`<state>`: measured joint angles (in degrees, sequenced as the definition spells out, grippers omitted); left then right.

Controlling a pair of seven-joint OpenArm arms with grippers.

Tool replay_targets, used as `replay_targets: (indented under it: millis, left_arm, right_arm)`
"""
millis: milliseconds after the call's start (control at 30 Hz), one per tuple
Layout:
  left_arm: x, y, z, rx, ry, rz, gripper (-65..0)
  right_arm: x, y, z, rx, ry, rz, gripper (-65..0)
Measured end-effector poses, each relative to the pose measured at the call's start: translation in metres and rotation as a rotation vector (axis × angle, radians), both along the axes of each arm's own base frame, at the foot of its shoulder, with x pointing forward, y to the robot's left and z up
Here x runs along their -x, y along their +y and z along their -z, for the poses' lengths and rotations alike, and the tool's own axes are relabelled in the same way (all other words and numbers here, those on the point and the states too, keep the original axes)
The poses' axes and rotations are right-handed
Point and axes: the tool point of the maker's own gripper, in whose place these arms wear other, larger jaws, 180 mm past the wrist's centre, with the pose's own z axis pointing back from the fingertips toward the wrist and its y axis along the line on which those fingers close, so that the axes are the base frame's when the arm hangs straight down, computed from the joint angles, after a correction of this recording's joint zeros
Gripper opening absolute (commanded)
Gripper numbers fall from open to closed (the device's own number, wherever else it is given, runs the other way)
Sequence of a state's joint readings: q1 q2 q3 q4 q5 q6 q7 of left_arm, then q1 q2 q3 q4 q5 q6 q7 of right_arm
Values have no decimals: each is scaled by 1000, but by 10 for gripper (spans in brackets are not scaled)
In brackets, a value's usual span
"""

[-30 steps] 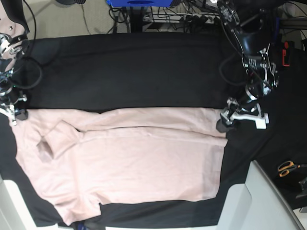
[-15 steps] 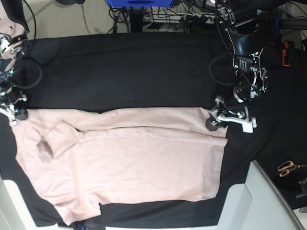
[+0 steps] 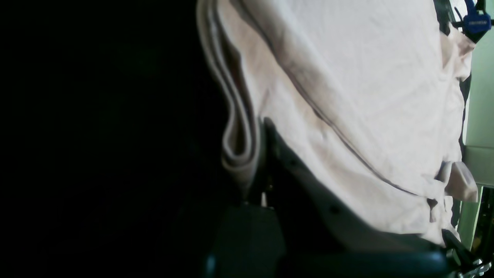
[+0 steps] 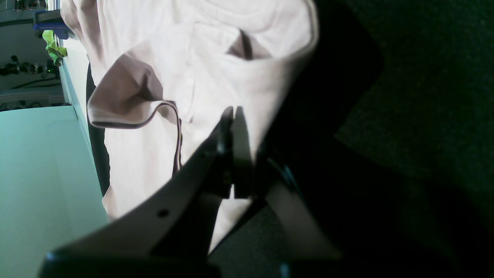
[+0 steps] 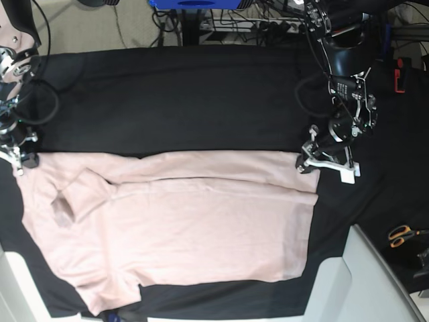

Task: Fold the T-shirt properly
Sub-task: 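Grasp the folded edge again with both grippers, then drag the shirt with both grippers toward the robot base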

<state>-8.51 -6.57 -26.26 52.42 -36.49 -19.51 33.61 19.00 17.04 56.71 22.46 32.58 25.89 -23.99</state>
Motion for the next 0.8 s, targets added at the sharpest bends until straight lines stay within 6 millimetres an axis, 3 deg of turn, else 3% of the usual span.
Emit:
replay_targets:
  millis: [200,333,633,800]
  left_arm:
    - [28,11,-5,-53,32,55,-650]
    - [48,11,-7,-76,28,69,-650]
    - [120,16,-1,-146,93,105,-650]
    - [143,16,-7,-179,102,126,-650]
  right_arm:
    - [29,-20,-3,66,67,-66,-648]
    - [37,-23,-12,102,89,-124,-648]
    - [74,-12,-16,153,159,-218,-648]
    - [96,-4,-19,207,171,-228,-648]
